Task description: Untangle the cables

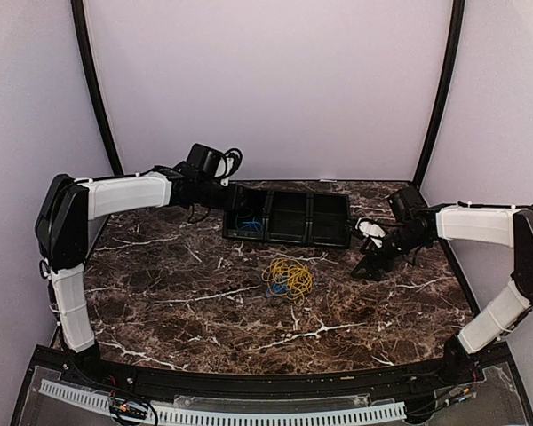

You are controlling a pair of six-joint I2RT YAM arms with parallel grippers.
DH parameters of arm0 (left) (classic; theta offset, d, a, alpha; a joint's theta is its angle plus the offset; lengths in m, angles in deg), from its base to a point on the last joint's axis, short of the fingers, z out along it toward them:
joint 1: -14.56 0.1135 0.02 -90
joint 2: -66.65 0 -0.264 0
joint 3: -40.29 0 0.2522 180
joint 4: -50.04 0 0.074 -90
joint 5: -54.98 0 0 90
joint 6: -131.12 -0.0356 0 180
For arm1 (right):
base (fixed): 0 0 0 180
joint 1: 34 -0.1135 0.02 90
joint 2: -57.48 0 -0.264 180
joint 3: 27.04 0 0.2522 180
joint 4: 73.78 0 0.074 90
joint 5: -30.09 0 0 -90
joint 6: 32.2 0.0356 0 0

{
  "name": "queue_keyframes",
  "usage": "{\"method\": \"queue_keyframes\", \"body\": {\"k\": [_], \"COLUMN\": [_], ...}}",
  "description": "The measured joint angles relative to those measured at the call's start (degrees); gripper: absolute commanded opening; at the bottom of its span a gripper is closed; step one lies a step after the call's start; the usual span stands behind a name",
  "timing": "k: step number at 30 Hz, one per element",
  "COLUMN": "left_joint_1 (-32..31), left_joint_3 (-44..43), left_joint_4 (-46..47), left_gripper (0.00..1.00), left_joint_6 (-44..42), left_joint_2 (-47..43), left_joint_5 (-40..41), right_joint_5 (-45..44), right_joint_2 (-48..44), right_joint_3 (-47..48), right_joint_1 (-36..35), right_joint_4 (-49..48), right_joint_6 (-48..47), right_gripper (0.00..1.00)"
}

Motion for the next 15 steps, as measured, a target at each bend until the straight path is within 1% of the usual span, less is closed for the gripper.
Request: {"method": "queue_keyframes", "body": {"k": [3,6,10,14,15], "left_joint_1": [-0.85,-2.78,-5.27,-7.17,-7.32], "left_joint_3": [1.55,2.32,2.71,0.63,-0.07], "left_joint_4": [-1.57,-2.97,-5.25,-7.28,-7.39], "left_gripper": [0.54,0.53,0.5,0.47,0.45], "left_joint_6": [-6.29,-13.73,-23.28,-30.97,-32.22], "left_joint_2": [-2.47,-3.39,-3.37,-1.62,-0.92], "left_joint_5": [2.32,1.55,1.49,4.15,4.76], "right_joint_5": [-0.07,-0.07,-0.09,-0.24,-0.26], "right_joint_2": [0.11,0.11,0.15,0.26,0.31], "right_joint_3": [0.04,0.09,0.26,0.33,0.33], "right_joint_1": [-0.5,-0.96,-1.18,-1.33,-1.38], "right_joint_4": [0.35,0.48,0.61,0.66,0.66], "right_joint_6": [-0.11,-0.15,-0.17,-0.2,-0.22], "right_gripper": [0.94,0.94,0.94,0.94,0.94]}}
